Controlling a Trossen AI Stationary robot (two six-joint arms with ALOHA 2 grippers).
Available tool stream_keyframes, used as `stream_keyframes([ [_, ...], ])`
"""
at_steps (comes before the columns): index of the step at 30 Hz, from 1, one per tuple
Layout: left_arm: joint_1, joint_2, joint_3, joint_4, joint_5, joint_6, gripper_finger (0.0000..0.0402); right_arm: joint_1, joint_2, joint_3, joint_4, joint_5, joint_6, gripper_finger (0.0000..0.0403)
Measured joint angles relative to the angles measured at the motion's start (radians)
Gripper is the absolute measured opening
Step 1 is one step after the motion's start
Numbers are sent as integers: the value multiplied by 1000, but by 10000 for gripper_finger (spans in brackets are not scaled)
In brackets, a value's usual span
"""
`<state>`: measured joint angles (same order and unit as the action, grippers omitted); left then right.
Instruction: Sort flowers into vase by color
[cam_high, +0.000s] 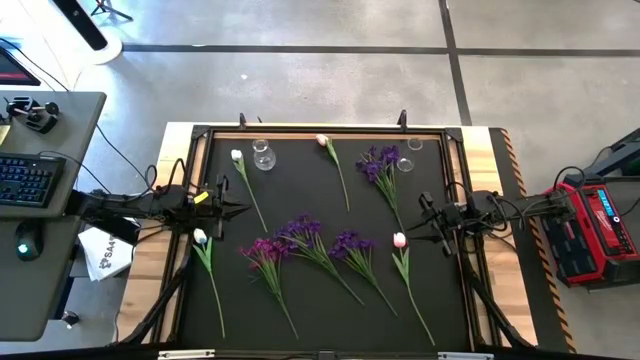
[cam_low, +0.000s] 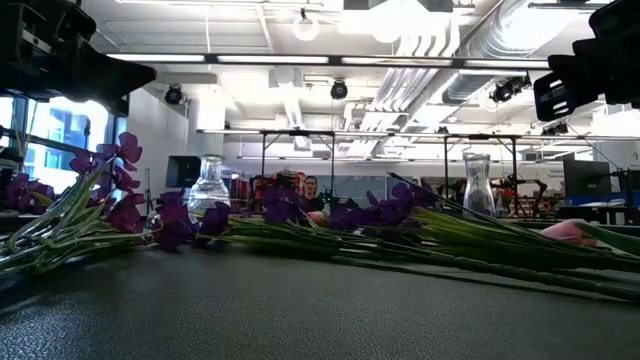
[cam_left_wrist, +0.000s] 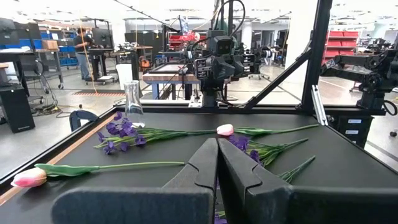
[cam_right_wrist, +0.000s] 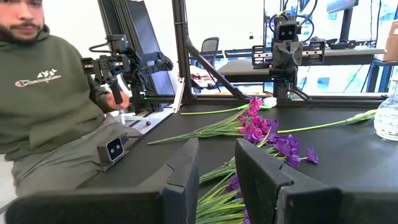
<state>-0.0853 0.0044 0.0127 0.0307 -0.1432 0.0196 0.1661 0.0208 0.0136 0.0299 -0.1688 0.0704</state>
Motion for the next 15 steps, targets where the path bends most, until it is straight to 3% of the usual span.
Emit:
stream_keyframes([
  [12,0,0,0,0,0,0,0,0,0,0,1,0,0,89],
  [15,0,0,0,0,0,0,0,0,0,0,29,48,0,89],
])
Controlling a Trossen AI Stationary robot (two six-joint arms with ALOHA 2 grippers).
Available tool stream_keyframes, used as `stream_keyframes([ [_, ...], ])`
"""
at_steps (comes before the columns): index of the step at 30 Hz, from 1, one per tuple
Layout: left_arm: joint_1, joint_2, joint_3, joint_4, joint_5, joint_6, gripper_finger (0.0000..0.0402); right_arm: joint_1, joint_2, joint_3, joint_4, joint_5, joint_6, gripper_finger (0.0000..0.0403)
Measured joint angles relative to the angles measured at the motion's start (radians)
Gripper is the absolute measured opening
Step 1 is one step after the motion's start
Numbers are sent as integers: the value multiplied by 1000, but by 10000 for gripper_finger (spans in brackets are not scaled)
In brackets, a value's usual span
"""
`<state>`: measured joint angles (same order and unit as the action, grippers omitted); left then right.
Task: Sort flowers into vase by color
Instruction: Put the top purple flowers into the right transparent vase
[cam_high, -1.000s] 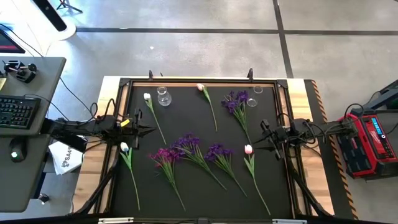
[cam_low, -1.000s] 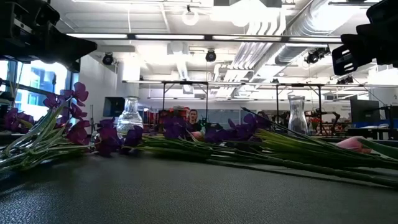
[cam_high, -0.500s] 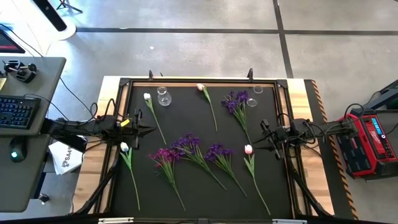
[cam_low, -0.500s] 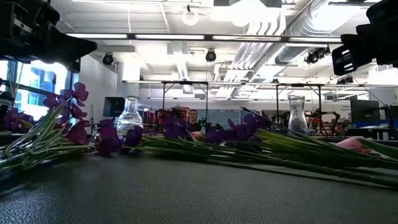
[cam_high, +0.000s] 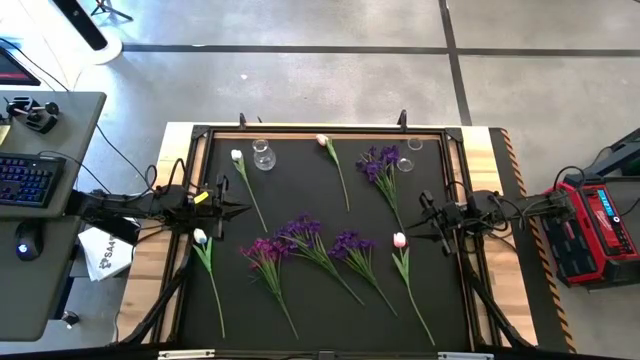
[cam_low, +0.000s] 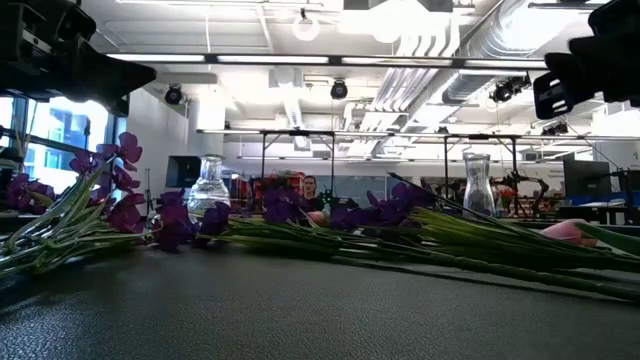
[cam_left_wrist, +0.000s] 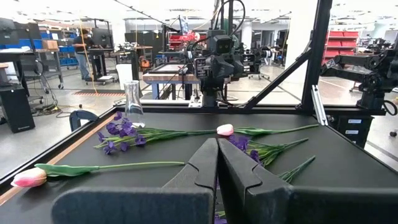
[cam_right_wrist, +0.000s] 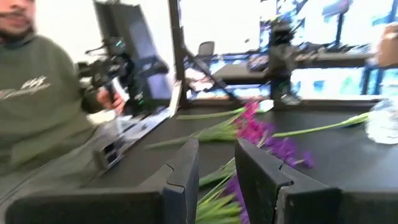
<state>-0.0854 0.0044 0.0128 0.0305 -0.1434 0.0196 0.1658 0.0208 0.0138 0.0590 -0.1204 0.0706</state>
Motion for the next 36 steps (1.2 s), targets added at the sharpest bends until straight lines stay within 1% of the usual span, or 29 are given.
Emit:
stream_keyframes([
  [3,0,0,0,0,0,0,0,0,0,0,3,61,0,89],
  [6,0,0,0,0,0,0,0,0,0,0,72,138,15,89],
  [7,0,0,0,0,0,0,0,0,0,0,104,151,47,89],
  [10,0,0,0,0,0,0,0,0,0,0,195,158,241,89],
  [11,0,0,0,0,0,0,0,0,0,0,217,158,284,89],
  [15,0,0,0,2,0,0,0,0,0,0,292,196,377,89],
  [17,0,0,0,11,0,-18,0,0,4,0,301,212,442,89],
  [19,0,0,0,20,0,-72,0,3,25,0,277,234,490,89],
  [21,0,0,0,23,0,-120,0,8,73,1,223,270,531,89],
  [23,0,0,0,21,0,-128,0,9,138,0,191,309,566,89],
  [27,0,0,0,20,0,-131,0,9,279,4,193,377,576,89],
  [29,0,0,0,20,0,-131,0,9,343,27,188,412,554,89],
  [33,0,0,0,20,0,-131,0,9,432,60,201,420,422,89],
  [36,0,0,0,20,0,-131,0,9,459,66,201,420,423,89],
])
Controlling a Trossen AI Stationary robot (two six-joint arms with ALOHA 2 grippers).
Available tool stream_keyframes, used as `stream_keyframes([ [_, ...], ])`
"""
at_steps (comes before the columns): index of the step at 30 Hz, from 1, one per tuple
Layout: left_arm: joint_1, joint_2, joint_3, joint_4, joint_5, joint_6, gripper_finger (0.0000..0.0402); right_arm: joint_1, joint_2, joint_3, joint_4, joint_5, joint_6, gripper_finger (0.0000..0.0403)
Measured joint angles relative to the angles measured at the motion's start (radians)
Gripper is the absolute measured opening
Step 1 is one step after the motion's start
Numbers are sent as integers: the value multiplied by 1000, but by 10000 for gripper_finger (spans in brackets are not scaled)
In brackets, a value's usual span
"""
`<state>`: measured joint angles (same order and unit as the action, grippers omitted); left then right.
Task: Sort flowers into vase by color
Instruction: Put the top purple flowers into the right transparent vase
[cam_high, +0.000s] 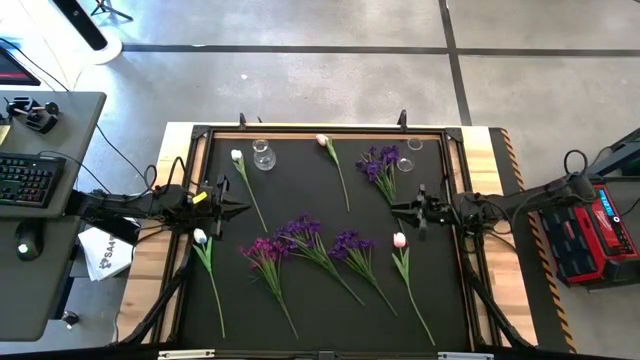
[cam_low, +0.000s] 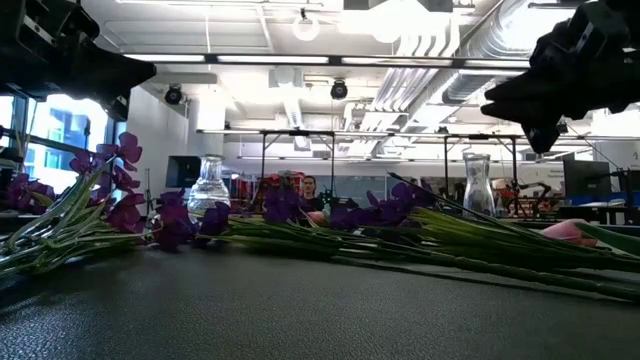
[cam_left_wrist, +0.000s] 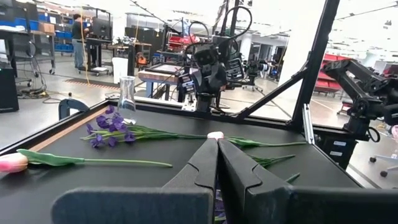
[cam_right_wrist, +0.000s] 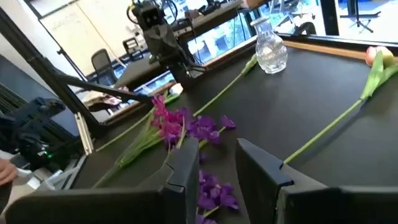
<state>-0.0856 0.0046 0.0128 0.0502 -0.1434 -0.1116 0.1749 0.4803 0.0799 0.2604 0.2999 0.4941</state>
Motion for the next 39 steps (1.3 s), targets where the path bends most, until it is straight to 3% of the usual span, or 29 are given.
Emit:
stream_keyframes([
  [8,0,0,0,0,0,0,0,-13,15,1,124,33,-7,89],
  [11,0,0,0,-1,0,0,0,-12,34,63,98,30,-70,89],
  [15,0,0,0,-1,0,0,0,-2,135,220,-145,134,-120,90],
  [19,0,0,0,-1,0,0,0,-22,286,394,-441,198,-63,111],
  [26,0,0,0,-1,0,0,0,-108,553,602,-785,177,166,221],
  [31,0,0,0,-1,0,0,0,-207,746,635,-889,110,321,279],
  [39,0,0,0,-1,0,0,0,-341,977,647,-912,12,380,276],
])
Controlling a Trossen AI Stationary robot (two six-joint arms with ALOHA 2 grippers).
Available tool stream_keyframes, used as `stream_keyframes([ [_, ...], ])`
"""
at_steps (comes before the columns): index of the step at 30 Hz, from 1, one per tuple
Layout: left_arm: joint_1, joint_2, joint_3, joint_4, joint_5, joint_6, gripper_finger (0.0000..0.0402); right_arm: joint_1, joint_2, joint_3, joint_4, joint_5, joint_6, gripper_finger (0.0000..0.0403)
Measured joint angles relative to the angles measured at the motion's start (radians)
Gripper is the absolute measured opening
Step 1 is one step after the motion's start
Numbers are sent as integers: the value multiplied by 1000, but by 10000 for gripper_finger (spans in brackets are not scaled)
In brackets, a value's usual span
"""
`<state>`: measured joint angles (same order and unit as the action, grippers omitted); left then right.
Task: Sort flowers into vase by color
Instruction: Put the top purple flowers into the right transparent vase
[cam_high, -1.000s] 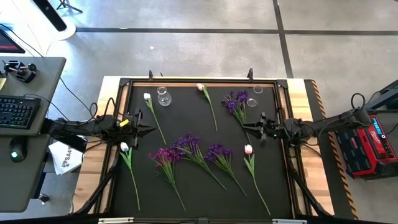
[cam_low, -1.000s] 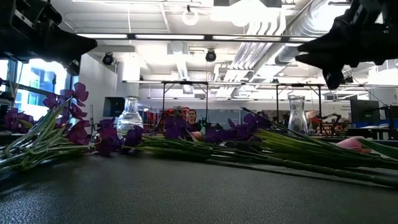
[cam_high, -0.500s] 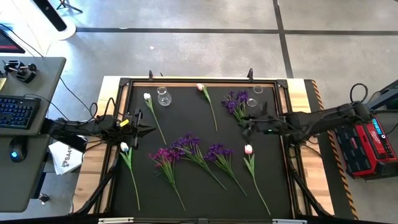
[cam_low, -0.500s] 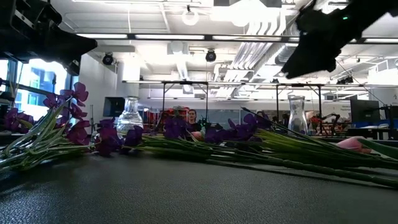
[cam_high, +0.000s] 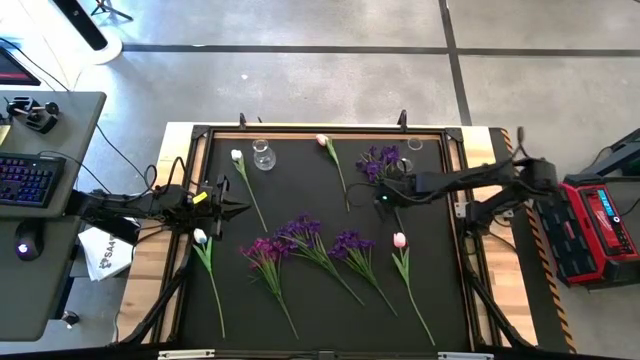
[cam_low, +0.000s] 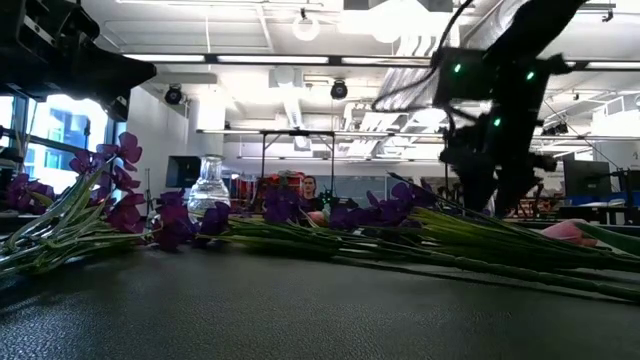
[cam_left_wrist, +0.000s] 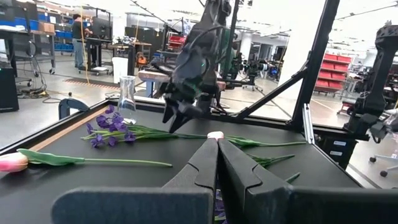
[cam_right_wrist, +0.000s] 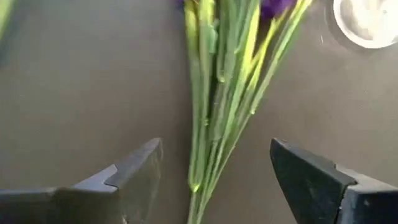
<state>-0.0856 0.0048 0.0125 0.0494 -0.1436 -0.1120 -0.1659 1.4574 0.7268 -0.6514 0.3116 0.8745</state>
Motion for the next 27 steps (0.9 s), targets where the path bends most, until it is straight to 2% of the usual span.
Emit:
stream_keyframes([
  [5,0,0,0,0,0,-1,0,-31,75,31,4,-55,-30,248],
  [9,0,0,0,0,0,-9,0,-31,118,50,8,-65,-37,207],
  [20,0,0,0,-1,2,-18,0,-30,146,56,53,-108,-58,18],
  [23,0,0,0,-2,3,-18,0,-24,130,51,82,-104,-92,11],
  [27,0,0,0,-5,3,-18,0,-8,71,44,185,-31,-149,4],
])
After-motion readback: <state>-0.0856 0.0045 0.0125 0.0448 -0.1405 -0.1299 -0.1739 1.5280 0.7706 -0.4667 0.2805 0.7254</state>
